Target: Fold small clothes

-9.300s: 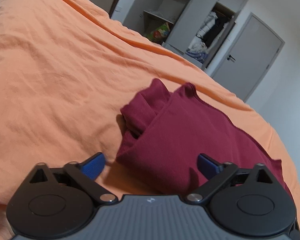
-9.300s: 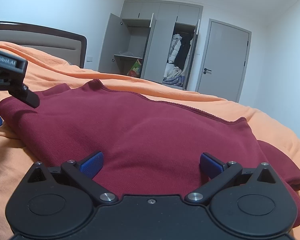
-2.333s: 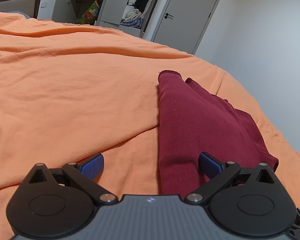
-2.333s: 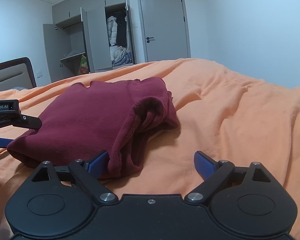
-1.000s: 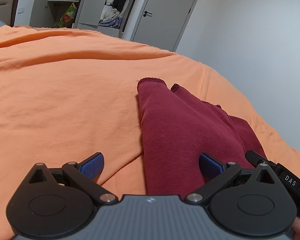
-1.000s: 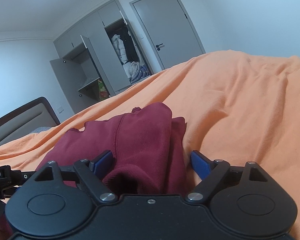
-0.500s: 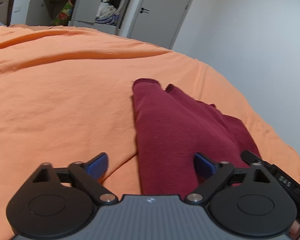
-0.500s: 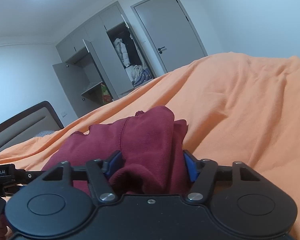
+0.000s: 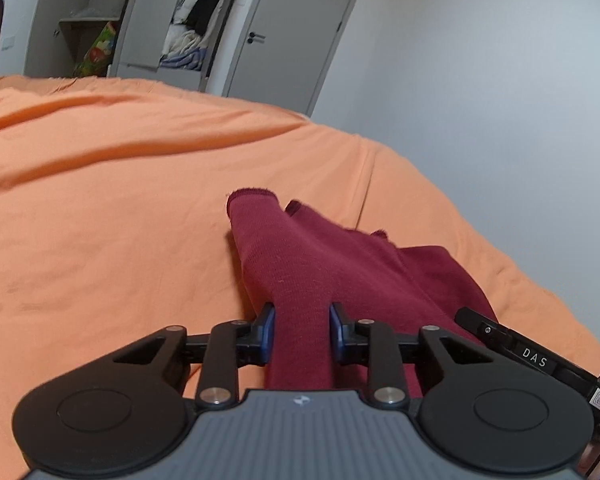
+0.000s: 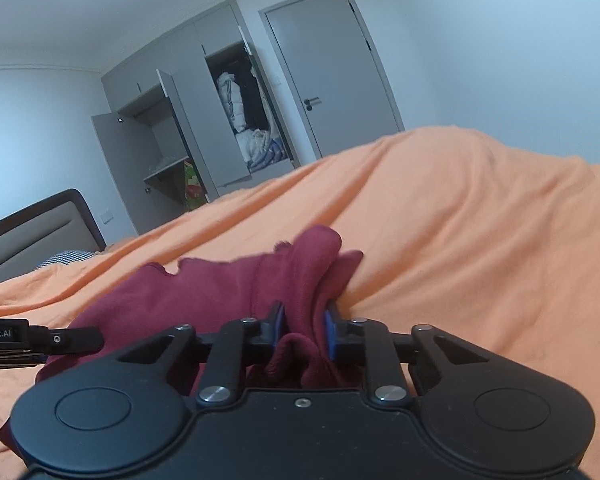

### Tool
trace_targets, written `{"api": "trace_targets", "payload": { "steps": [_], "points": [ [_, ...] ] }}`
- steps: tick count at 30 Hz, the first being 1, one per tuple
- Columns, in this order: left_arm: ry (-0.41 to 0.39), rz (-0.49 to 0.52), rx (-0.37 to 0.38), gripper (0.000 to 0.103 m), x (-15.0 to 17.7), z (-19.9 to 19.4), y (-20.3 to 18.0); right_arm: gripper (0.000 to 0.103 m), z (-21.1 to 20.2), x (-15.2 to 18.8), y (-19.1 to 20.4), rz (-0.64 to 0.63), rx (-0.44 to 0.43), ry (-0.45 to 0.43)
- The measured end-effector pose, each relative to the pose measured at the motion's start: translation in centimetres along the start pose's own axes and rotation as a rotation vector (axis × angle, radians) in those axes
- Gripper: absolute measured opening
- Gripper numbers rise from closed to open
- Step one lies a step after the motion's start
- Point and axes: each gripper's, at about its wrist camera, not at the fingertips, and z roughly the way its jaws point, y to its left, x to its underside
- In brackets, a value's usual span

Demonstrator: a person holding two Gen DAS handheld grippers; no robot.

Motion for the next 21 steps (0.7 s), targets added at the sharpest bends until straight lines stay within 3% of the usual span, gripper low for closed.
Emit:
{"api": "trace_targets", "payload": {
  "steps": [5, 11, 17, 21],
  "points": [
    [-0.052, 0.05, 0.005, 0.026, -1.8, -1.4, -0.1, 0.017, -0.3, -0.9, 3.4, -0.092, -0.047, -0.041],
    [-0.143, 0.076, -0.036, 0.026, -4.5, -3.8, 1.6, 0.017, 1.5, -1.6, 7.1, -0.112, -0.112, -0.058],
    [-0.228, 0.055, -0.121, 0.026, -6.3, -5.8, 5.0, 0.017, 4.4, -2.5, 12.2, -0.179, -0.188, -0.086],
    [-0.243, 0.006, -0.176, 0.026, -6.4, -6.1, 7.6, 0.017, 6.6, -2.2, 15.0, -0.217, -0.224, -0.064]
  ]
}}
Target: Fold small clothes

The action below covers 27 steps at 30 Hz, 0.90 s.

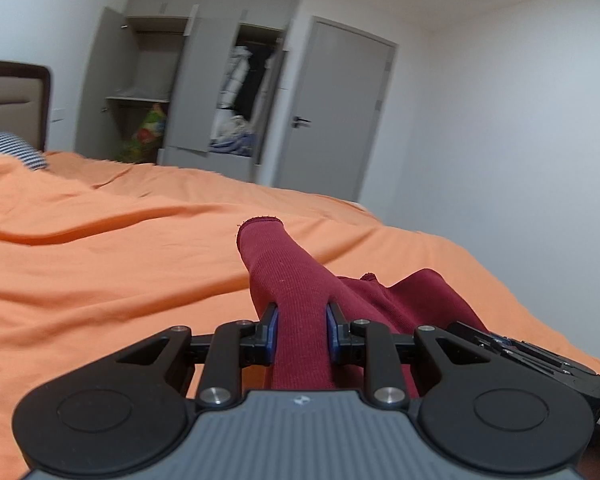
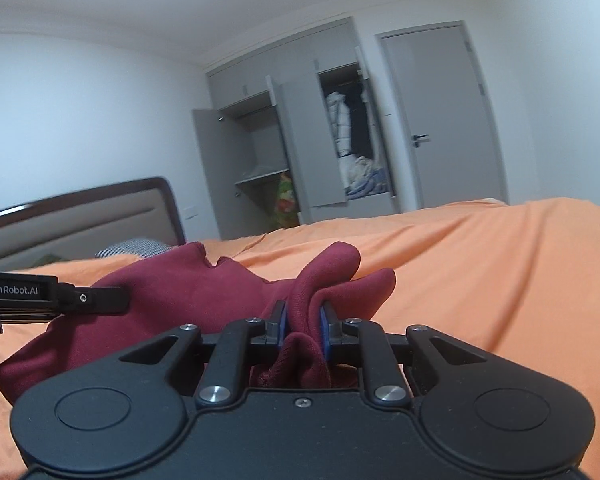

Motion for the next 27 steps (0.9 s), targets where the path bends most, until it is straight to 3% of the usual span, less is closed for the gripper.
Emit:
{"api": "trace_targets", "payload": {
  "steps": [13, 18, 22, 24, 27],
  "points": [
    [0.117, -0.093, -0.08, 0.027, 3.2, 1.2, 4.2, 0.019, 2.2, 2.1, 1.7, -0.018, 0.019, 0.104],
    [0.137, -0.115, -0.096, 0.033, 3.6, 1.2, 4.2, 0.026, 2.2, 1.9, 2.2, -0.028, 0.022, 0.11],
    [0.14, -0.125, -0.127, 0.051, 3.5, 1.0, 4.3, 0.038, 1.7, 1.6, 2.2, -0.044, 0.037, 0.101],
    [0.123, -0.127, -0.141, 0.068, 3.3, 0.4, 4.3, 0.053, 1.3, 1.4, 2.2, -0.048, 0.046, 0.091],
    [0.098, -0.126, -0.157, 0.077, 3.0, -0.8, 4.1, 0.063, 0.1, 1.2, 2.5, -0.053, 0.054, 0.073]
  ]
}}
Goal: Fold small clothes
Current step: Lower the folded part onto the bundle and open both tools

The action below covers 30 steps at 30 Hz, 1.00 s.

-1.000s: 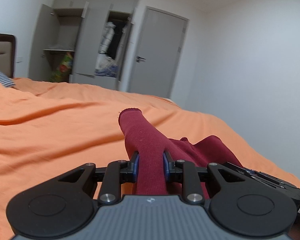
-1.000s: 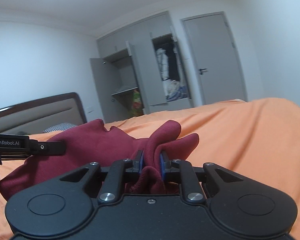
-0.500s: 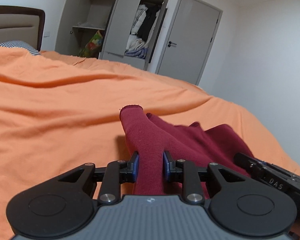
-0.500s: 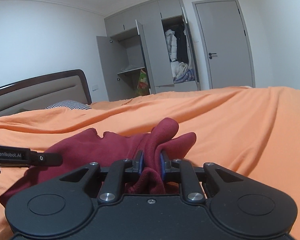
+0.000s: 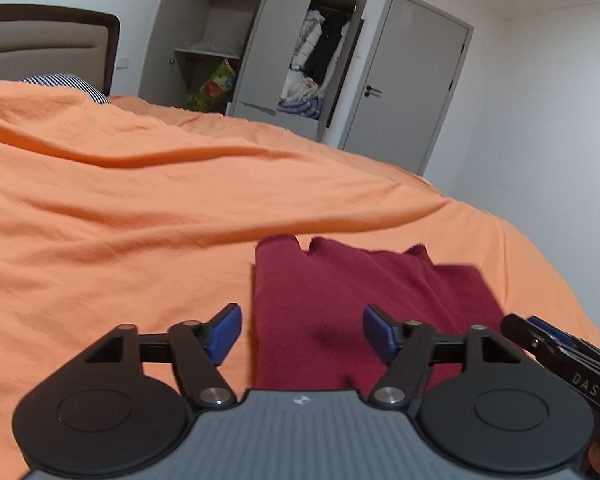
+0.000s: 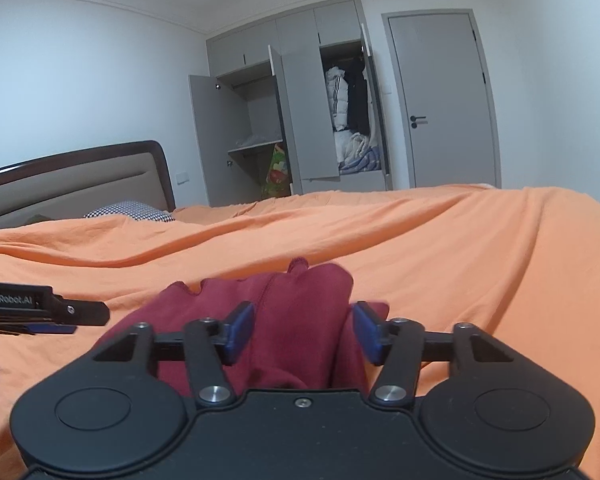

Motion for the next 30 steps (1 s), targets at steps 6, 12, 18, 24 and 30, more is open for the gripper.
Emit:
{"api": "trace_targets", "payload": {
  "steps": [6, 12, 18, 24, 30],
  "points": [
    [-0.054, 0.02, -0.02, 0.094, -0.2, -3.8, -0.6, 0.091, -3.5, -0.5, 0.4, -0.015, 0.019, -0.065],
    [-0.108, 0.037, -0.02, 0.102, 1.0, -8.1, -0.8, 0.102, -8.5, -0.2, 1.6, -0.026, 0.004, -0.108],
    [-0.145, 0.055, -0.017, 0.103, 3.1, -12.4, -0.5, 0.102, -13.7, 0.8, 3.3, -0.039, 0.009, -0.156],
    [-0.169, 0.09, -0.018, 0.103, 6.2, -16.4, -0.1, 0.102, -18.2, 2.9, 5.2, -0.046, 0.007, -0.165],
    [-0.17, 0.089, -0.02, 0.103, 9.8, -19.7, 1.5, 0.102, -21.7, 5.5, 6.9, -0.059, 0.024, -0.144]
  ]
}}
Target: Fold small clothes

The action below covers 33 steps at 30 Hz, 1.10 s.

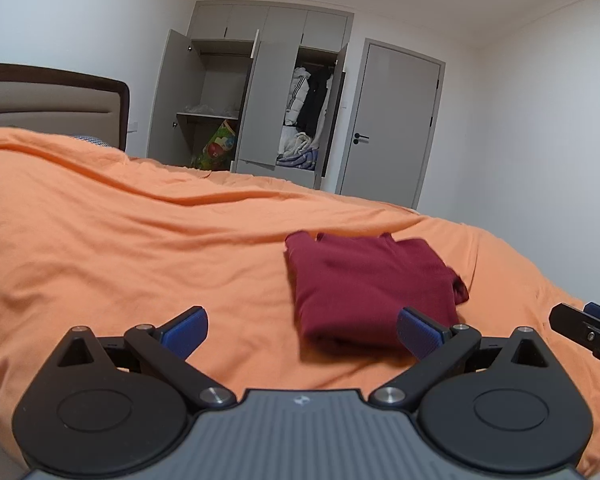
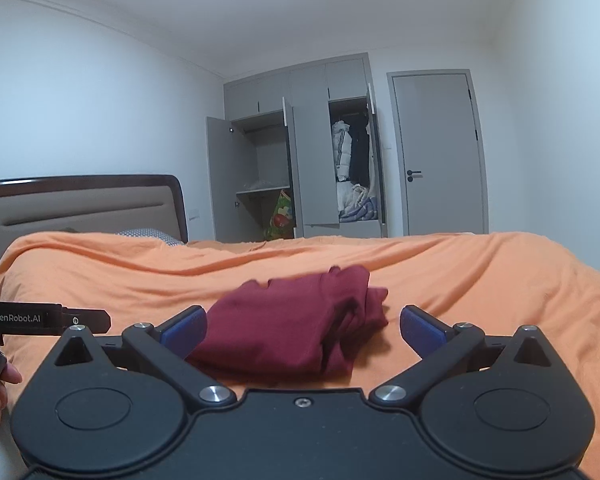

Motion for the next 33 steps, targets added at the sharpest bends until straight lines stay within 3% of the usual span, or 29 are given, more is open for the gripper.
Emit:
{"api": "trace_targets", "payload": {
  "steps": [6, 13, 33],
  "points": [
    [-0.009, -0.025, -0.032, 0.103, 2.3, -2.6, 1.5, 0.103, -2.3, 1.5, 0.8, 0.024, 0.011, 0.005],
    [0.014, -0.01, -0.053, 0.103, 3.7, -2.9, 1.8, 0.103, -2.2, 3.2, 1.4, -0.006, 0.039, 0.017],
    [0.028, -0.003, -0.047, 0.103, 4.0, -2.7, 1.3, 0.103, -2.3, 3.6, 0.9, 0.0, 0.041, 0.019]
  ]
}}
